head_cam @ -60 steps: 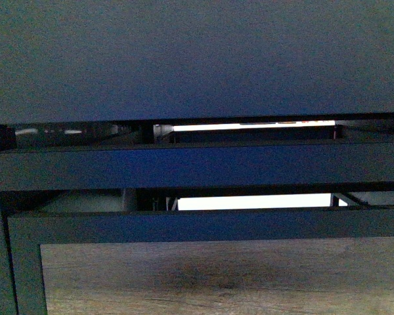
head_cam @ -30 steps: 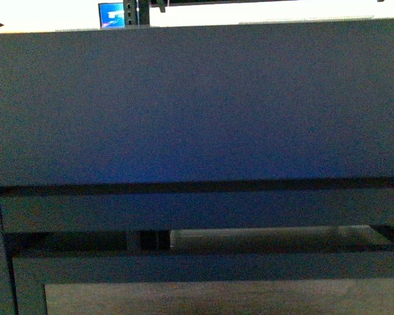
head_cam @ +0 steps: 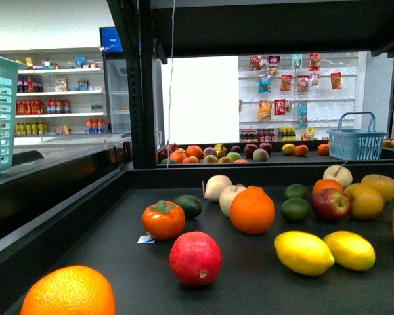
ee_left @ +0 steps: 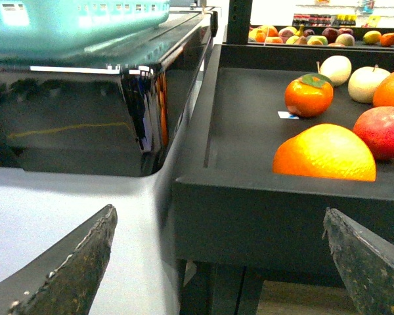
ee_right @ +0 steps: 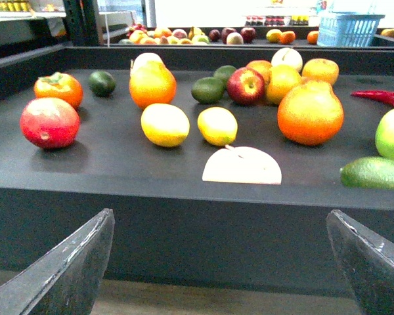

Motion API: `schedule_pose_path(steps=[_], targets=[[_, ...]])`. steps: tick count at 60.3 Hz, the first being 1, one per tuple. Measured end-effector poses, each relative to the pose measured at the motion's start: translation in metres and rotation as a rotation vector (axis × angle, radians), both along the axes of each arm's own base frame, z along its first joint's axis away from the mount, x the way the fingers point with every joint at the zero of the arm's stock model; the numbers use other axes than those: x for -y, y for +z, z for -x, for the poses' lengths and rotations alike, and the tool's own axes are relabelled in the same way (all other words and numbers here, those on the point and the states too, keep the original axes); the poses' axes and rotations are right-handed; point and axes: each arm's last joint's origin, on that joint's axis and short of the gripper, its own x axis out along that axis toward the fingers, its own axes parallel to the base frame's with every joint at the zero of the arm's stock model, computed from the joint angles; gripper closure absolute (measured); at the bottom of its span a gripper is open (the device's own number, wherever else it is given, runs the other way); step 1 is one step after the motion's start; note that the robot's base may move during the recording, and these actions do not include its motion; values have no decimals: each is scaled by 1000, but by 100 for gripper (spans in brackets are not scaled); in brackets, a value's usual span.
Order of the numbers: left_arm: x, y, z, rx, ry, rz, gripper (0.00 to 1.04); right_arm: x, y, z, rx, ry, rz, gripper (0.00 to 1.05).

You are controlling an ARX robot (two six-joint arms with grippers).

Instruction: Pick lemon from shelf

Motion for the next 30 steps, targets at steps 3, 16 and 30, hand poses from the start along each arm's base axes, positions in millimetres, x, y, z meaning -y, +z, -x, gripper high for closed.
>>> schedule_pose_path(steps=[3, 16, 30], targets=[[0, 0, 0, 0, 0, 0, 8, 0, 0, 0, 0, -1, 0, 7], [0, 0, 0, 0, 0, 0, 8, 0, 0, 0, 0, -1, 0, 7], [0, 0, 0, 0, 0, 0, 8, 0, 0, 0, 0, -1, 0, 7]])
